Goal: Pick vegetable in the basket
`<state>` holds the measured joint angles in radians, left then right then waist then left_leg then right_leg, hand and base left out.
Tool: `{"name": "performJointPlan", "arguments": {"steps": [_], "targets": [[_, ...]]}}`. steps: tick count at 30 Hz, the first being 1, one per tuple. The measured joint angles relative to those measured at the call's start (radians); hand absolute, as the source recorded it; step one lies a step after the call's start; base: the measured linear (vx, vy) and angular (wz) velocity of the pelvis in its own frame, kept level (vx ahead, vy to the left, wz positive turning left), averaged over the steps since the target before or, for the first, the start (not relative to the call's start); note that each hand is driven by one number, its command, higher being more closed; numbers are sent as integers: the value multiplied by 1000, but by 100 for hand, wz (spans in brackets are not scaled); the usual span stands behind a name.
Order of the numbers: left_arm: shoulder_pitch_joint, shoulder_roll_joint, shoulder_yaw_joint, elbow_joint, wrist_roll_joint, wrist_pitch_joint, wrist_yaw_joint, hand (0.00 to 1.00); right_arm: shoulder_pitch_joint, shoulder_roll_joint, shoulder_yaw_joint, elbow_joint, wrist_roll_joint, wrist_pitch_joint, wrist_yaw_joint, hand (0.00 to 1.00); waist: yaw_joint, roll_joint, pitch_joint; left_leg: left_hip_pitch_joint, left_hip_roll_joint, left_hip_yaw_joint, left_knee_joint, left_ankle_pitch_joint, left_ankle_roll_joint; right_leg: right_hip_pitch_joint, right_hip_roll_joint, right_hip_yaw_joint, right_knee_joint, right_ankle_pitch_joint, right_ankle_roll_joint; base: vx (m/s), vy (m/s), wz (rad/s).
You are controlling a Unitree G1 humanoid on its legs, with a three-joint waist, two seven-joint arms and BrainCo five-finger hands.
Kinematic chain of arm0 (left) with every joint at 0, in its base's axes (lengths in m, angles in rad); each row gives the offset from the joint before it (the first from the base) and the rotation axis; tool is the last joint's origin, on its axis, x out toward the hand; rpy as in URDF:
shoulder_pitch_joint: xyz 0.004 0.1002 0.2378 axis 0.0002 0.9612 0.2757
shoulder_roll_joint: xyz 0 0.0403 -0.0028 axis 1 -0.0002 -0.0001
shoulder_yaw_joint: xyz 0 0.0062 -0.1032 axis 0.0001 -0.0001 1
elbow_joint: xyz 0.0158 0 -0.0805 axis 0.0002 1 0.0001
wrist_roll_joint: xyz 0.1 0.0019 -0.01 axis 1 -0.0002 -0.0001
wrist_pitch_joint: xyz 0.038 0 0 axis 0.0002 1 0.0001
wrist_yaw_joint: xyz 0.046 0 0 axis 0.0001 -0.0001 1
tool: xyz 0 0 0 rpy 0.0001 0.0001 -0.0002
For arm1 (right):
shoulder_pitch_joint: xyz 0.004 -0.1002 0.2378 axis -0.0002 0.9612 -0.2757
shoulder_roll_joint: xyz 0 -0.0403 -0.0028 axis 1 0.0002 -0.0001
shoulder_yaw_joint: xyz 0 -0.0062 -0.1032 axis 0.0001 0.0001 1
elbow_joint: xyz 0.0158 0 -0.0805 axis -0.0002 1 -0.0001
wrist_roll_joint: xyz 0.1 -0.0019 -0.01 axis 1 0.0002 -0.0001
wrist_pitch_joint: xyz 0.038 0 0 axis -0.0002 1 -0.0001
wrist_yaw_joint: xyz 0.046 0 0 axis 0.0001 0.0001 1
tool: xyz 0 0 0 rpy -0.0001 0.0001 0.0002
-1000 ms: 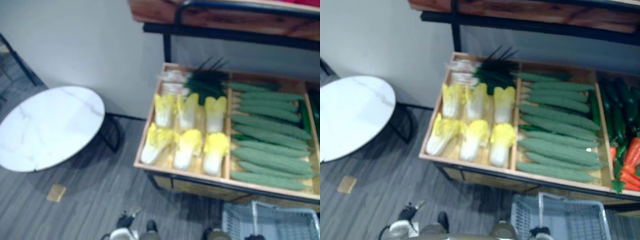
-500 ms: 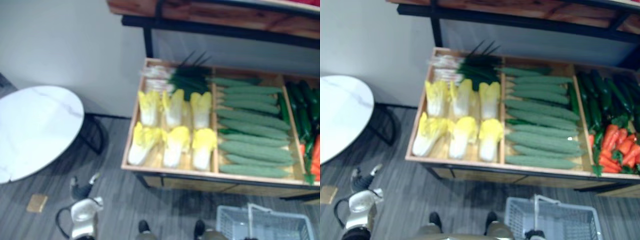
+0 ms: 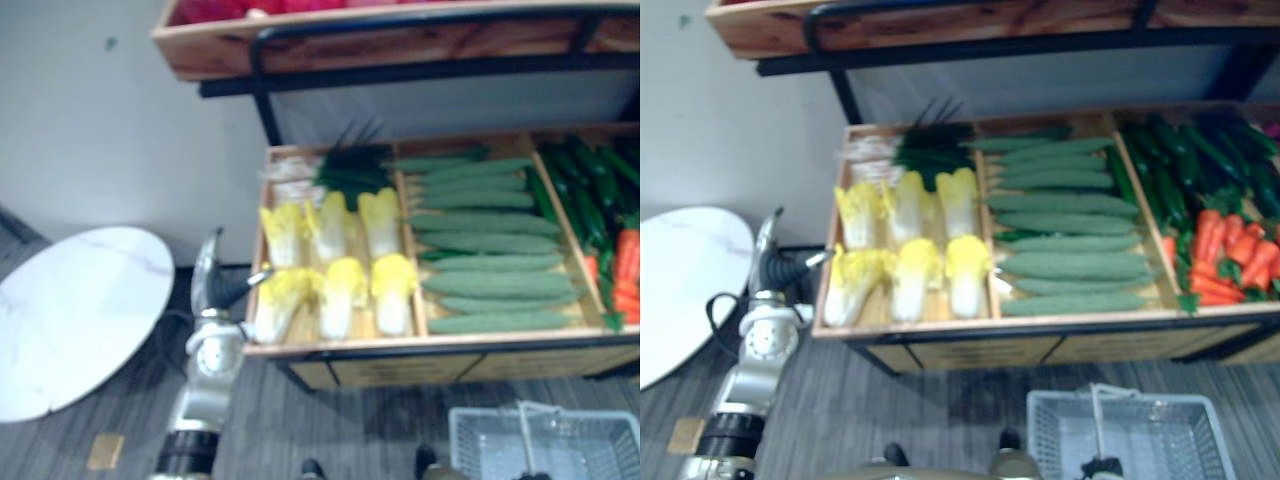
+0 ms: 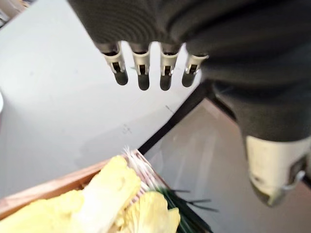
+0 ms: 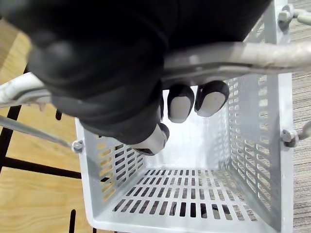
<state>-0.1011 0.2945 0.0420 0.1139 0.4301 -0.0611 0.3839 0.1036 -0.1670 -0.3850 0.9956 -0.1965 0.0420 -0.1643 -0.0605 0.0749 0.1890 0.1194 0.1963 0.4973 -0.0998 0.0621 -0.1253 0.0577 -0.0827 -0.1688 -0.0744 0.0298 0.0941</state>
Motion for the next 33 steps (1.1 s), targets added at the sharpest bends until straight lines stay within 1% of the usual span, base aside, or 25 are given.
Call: {"name": "performJointPlan", "arguments": {"steps": [1, 2, 4, 8, 9, 13, 17, 18, 21, 26, 29, 33], "targets": [[-7, 0, -9, 0, 17, 0, 0, 0, 0, -2, 0, -3, 0, 0, -2, 100, -11, 0, 1, -6, 1, 13, 0, 0, 0, -12, -1, 1, 1, 0, 0, -11, 0, -20], [-19, 0, -21, 0, 24, 4, 1, 0, -4, -2, -1, -6, 0, 0, -3, 100, -17, 4, 3, -16, 0, 15, 0, 0, 0, -23, -2, 1, 2, 2, 1, 10, -1, -14], [-40, -5, -50, 15, 25, 7, 0, 0, -4, -2, -2, -7, 0, 1, -6, 100, -20, 8, 7, -26, -1, 18, 0, 5, -1, -37, -3, 5, 3, 17, 1, 56, -8, -9], [-65, -18, -87, 55, 29, 21, -6, 0, -16, -2, -2, -7, 0, 3, -9, 100, -23, 14, 21, -29, -1, 25, 0, 8, 0, -46, -2, 11, 8, 26, 1, 76, -9, -8], [-65, -18, -92, 63, 50, 28, -10, 0, -22, -2, 0, -7, 0, 3, -13, 100, -23, 15, 22, -29, -1, 34, 0, 8, -1, -50, -2, 14, 8, 26, 1, 78, -9, -13], [-79, -18, -125, 88, 63, 31, -26, 0, -52, -7, 1, -7, 0, 3, -27, 100, -27, 25, 52, -30, -6, 39, 0, 8, -1, -54, -8, 14, 10, 26, 1, 43, -6, -4], [-100, -18, -152, 149, 99, 51, -40, 0, -74, -16, 1, -7, 0, 2, -31, 100, -39, 35, 68, -33, -9, 40, 1, 8, -1, -60, -11, 14, 16, 25, 1, -9, -3, 0], [-108, -18, -157, 168, 104, 52, -40, 0, -89, -16, 1, -8, 0, 1, -35, 100, -45, 38, 75, -45, -9, 41, 1, 8, 0, -76, -11, 16, 23, 25, 1, -52, -15, -2], [-145, -18, -177, 226, 138, 64, -43, 0, -112, -17, -1, -10, 1, 0, -46, 100, -47, 43, 98, -69, -9, 42, 1, 14, 7, -108, -13, 17, 34, 25, 1, -51, -19, -2], [-183, -18, -194, 292, 141, 66, -45, 0, -131, -22, -2, -21, 1, -1, -53, 100, -52, 50, 120, -90, -9, 46, 0, 15, 9, -138, -13, 26, 41, 25, 1, -12, -12, -4], [-203, -18, -202, 320, 141, 72, -45, 0, -147, -23, -3, -29, 2, 0, -67, 100, -62, 56, 137, -102, -10, 49, 1, 17, 9, -151, -13, 28, 45, 26, 2, 37, -15, -2], [-261, -18, -227, 364, 141, 73, -43, 0, -174, -30, -1, -35, 4, -1, -72, 100, -69, 70, 158, -116, -11, 69, 1, 17, 9, -182, -15, 44, 60, 26, 2, 38, -8, -8]]}}
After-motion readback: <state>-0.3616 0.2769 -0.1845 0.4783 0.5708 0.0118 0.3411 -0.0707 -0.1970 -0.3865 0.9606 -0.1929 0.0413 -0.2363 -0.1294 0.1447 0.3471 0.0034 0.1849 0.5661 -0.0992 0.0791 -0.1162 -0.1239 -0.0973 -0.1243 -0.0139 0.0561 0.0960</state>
